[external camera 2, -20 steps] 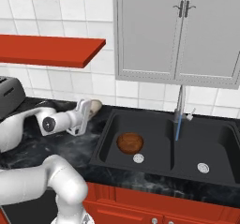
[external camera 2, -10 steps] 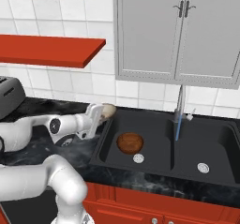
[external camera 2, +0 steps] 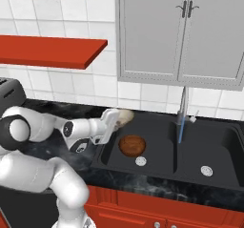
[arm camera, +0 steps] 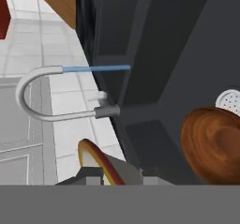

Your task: Rinse each bowl for a few seconds and place them down in the sink or on the counter.

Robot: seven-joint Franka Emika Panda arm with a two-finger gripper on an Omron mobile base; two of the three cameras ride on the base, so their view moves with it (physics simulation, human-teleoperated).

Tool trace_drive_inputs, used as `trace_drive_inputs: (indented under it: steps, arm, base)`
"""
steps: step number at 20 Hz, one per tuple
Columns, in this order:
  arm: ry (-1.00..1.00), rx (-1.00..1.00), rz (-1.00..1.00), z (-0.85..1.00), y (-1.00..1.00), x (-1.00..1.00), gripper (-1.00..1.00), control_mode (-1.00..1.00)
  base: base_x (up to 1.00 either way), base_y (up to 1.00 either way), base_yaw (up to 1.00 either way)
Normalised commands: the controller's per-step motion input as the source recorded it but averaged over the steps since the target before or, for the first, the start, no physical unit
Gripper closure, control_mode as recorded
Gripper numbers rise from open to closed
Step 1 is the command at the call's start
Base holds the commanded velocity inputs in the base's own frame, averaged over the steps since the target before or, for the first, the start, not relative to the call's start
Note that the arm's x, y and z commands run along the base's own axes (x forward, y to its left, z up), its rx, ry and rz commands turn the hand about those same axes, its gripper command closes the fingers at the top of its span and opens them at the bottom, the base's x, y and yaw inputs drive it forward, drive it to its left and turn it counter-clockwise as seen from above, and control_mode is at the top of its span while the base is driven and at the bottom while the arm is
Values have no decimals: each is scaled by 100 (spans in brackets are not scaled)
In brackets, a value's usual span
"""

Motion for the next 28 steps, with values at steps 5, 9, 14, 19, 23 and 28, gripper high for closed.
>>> trace_drive_inputs:
  steps: [5, 9, 14, 19, 23, 28]
  arm:
    - [3, 2, -11, 0, -46, 0, 100, -100]
    - [1, 2, -10, 1, -46, 0, 100, -100]
    - [1, 2, -10, 5, -48, 0, 100, -100]
    - [0, 2, -10, 4, -44, 0, 100, -100]
    - [1, 2, -10, 0, -31, 0, 100, -100]
    - [2, 1, -9, 0, -29, 7, 100, -100]
  base:
    - [0, 0, 0]
    - [0, 0, 0]
    - [0, 0, 0]
    - [0, 0, 0]
    - [0, 0, 0]
    - [0, 0, 0]
